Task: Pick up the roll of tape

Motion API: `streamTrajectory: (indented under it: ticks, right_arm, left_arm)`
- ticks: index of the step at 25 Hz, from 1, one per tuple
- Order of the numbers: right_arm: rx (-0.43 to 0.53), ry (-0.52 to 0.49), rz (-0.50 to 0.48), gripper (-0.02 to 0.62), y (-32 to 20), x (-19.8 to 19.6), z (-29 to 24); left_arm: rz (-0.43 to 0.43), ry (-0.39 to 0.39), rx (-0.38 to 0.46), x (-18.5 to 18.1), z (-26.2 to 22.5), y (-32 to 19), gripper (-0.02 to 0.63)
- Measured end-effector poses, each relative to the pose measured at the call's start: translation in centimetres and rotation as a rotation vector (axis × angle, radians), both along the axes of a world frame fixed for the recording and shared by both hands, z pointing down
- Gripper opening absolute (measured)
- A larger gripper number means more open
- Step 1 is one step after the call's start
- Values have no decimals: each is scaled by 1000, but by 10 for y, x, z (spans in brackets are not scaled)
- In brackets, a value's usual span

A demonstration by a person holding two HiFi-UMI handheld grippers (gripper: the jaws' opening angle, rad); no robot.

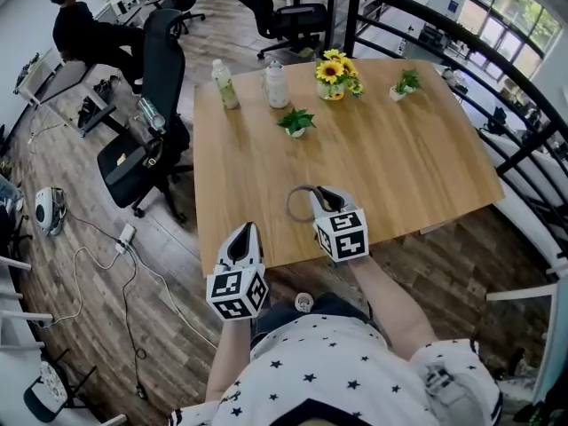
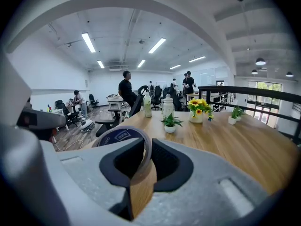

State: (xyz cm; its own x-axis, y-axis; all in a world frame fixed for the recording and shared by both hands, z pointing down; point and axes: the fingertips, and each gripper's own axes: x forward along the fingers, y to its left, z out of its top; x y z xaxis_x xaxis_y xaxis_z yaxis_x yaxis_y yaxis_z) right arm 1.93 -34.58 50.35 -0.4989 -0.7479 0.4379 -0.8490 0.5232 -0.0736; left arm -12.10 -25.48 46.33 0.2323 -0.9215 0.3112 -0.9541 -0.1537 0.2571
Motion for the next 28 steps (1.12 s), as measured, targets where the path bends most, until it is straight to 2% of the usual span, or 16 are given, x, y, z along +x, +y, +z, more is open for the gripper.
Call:
streamTrajectory:
  ticks: [19, 28]
  right_arm:
    - [135, -87, -20, 60, 48, 8, -63]
    - [156, -110, -19, 60, 58, 9, -74]
  left_arm:
    - [24, -18, 61, 13, -21, 15, 3]
    - [41, -19, 73, 15, -26, 14, 3]
